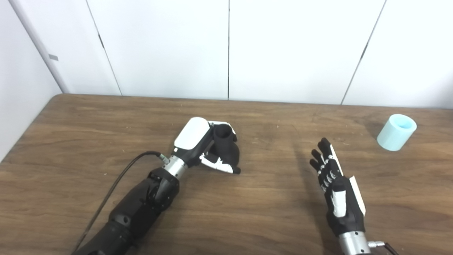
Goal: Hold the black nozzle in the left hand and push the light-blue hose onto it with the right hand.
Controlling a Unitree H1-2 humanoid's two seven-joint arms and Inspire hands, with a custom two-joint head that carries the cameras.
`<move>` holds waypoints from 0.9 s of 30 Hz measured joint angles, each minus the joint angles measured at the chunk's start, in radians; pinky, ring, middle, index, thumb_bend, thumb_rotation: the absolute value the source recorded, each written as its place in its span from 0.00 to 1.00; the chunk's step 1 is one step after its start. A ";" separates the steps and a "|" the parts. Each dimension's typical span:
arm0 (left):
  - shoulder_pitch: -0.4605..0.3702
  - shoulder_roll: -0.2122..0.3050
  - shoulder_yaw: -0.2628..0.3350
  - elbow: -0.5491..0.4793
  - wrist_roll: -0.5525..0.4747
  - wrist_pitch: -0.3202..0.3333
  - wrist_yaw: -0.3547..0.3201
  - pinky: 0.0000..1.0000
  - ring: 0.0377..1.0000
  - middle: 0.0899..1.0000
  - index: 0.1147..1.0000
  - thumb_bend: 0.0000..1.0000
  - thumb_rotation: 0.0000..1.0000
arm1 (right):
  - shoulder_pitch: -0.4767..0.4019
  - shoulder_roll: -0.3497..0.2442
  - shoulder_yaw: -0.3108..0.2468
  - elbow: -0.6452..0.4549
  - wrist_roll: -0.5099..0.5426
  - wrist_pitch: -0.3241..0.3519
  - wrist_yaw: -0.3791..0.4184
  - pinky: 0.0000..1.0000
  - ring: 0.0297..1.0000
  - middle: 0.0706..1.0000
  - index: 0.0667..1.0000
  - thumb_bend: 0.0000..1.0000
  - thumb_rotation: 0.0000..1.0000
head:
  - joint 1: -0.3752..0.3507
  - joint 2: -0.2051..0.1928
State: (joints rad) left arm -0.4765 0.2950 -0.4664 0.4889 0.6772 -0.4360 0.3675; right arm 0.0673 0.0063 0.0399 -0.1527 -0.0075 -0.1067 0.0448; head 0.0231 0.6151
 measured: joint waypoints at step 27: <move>0.105 -0.067 -0.022 -0.202 -0.051 -0.004 -0.292 0.43 0.42 0.31 0.27 0.76 0.31 | 0.010 0.041 0.009 -0.007 -0.060 0.027 -0.043 0.90 0.94 0.97 1.00 0.70 1.00 | -0.065 0.018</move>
State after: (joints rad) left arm -0.3714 0.2276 -0.4882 0.2866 0.6259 -0.4399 0.0757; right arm 0.0774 0.0473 0.0494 -0.1592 -0.0672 -0.0801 0.0020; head -0.0414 0.6335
